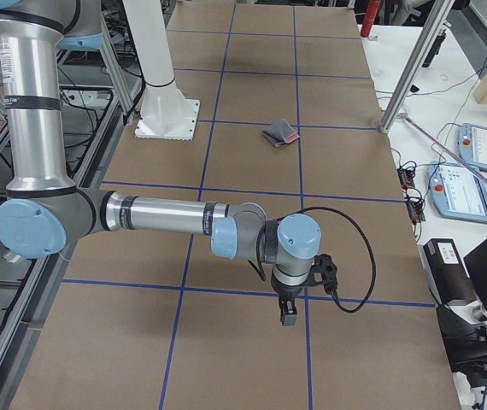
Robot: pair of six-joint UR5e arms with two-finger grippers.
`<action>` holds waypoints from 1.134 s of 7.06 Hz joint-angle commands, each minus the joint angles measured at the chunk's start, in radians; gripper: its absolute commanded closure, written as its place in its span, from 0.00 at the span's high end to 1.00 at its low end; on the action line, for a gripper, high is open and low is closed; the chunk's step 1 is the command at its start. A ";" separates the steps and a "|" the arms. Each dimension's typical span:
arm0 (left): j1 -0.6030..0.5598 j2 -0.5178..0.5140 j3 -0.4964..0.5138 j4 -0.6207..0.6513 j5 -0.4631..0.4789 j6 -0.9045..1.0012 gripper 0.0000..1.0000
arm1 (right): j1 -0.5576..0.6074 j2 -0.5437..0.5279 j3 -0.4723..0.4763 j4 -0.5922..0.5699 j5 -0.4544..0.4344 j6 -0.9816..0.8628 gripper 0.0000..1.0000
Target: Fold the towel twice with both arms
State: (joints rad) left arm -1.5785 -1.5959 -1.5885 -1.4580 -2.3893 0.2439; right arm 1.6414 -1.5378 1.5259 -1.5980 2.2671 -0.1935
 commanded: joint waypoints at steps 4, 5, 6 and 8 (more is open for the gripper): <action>-0.003 0.030 -0.024 -0.004 -0.002 0.006 1.00 | -0.009 0.008 0.016 0.049 0.069 0.078 0.99; -0.003 0.040 -0.039 -0.005 -0.004 0.006 1.00 | -0.040 0.010 0.019 0.090 0.069 0.147 0.99; -0.003 0.066 -0.069 -0.005 -0.004 0.006 1.00 | -0.060 0.008 0.019 0.116 0.068 0.193 0.99; -0.003 0.082 -0.087 -0.005 -0.004 0.005 1.00 | -0.061 -0.008 0.013 0.151 0.069 0.184 0.99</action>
State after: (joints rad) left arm -1.5815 -1.5243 -1.6656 -1.4633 -2.3930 0.2490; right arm 1.5842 -1.5371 1.5425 -1.4679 2.3359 -0.0118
